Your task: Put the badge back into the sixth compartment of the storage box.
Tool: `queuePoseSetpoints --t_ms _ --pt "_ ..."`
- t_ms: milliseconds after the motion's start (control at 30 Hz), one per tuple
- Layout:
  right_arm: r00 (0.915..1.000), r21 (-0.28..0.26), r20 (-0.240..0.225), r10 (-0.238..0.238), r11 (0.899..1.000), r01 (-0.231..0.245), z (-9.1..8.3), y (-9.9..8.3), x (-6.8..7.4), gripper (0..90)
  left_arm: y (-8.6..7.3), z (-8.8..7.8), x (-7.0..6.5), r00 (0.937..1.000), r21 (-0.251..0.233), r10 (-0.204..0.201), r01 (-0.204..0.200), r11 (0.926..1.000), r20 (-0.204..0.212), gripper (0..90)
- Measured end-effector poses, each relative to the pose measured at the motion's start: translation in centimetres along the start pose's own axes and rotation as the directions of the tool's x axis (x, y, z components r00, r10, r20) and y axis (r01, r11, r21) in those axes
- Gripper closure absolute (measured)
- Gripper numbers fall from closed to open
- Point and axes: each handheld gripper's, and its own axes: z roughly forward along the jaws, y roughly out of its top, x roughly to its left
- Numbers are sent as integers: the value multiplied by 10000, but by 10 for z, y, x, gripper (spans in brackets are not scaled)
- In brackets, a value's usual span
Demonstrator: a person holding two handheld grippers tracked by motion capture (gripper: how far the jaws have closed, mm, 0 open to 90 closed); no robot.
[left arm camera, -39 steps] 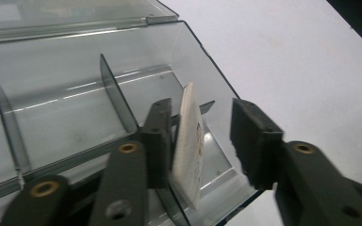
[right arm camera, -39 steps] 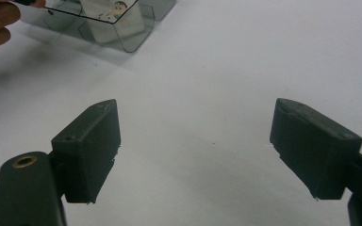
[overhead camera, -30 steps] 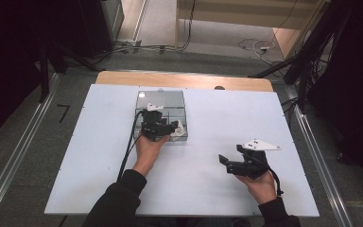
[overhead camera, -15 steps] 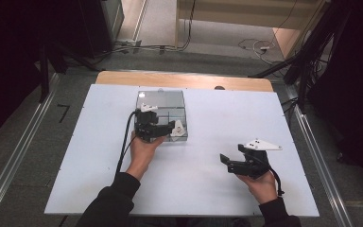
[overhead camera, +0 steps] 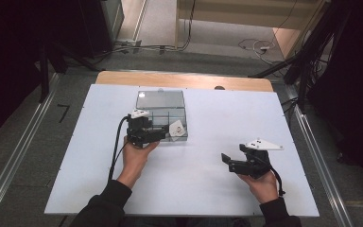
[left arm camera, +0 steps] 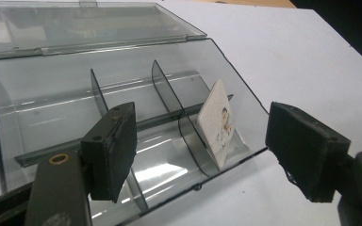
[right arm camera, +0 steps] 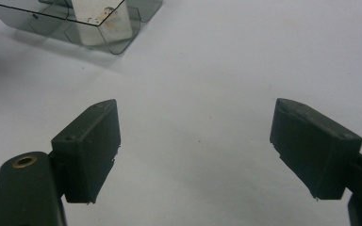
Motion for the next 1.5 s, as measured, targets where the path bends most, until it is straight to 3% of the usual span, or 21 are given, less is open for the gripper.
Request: queuePoseSetpoints --t_ms 300,633,1500 --pt "9999 18 104 52 10000 -53 -1 -1 -2 153 -13 -24 8 9998 -336 -5 12 9994 211 257" --pt "9995 -16 285 163 9999 -162 -5 -4 -8 153 -25 -48 26 9998 -742 -96 84 9972 -152 257" --pt "9947 -124 857 566 9984 -557 -24 -18 -32 153 -47 -84 49 9984 -764 -337 301 9966 -461 257"
